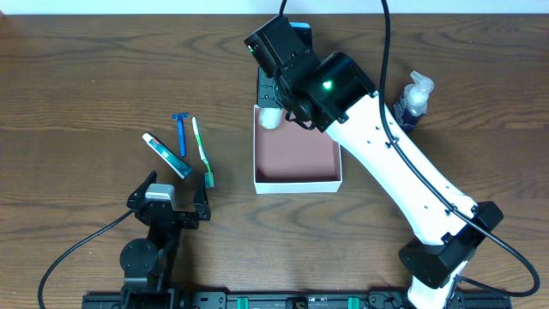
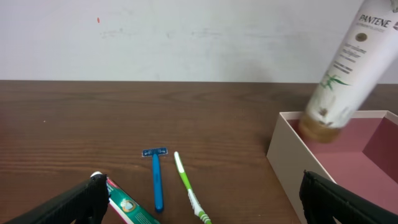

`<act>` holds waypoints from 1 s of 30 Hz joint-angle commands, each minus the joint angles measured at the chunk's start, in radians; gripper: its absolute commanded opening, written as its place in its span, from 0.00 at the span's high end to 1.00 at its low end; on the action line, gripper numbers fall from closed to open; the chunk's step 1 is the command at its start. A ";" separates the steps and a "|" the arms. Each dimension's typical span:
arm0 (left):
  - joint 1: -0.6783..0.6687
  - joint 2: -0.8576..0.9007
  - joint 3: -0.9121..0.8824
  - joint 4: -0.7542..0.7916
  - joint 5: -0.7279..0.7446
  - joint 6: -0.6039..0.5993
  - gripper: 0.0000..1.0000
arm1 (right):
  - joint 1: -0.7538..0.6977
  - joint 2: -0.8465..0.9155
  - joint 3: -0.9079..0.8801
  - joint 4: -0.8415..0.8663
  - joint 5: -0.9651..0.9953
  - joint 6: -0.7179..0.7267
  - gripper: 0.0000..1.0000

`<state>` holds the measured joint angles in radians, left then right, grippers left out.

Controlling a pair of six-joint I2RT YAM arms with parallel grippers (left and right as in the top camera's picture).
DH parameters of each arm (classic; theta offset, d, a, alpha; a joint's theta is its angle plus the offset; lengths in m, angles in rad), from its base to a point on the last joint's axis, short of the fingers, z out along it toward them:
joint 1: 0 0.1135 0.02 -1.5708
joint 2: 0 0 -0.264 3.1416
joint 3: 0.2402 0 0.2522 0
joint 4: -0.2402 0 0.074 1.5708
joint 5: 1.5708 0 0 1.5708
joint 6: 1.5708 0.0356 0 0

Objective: Pack container
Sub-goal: 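Carry the Pantene tube with the right gripper over the box, then stand the tube upright in the box's back-left corner, release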

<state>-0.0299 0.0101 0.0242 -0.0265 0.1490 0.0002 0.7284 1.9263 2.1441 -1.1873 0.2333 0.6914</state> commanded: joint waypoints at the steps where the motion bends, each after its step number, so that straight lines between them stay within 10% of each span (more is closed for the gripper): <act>1: -0.004 -0.006 -0.020 -0.029 -0.008 0.000 0.02 | -0.017 -0.009 0.014 0.009 0.037 -0.019 0.98; 30: -0.004 -0.006 -0.020 -0.029 -0.008 0.000 0.02 | -0.014 0.187 0.014 0.134 0.024 0.009 0.99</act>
<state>-0.0299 0.0101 0.0242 -0.0265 0.1490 0.0002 0.7128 2.1048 2.1437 -1.0695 0.2359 0.6857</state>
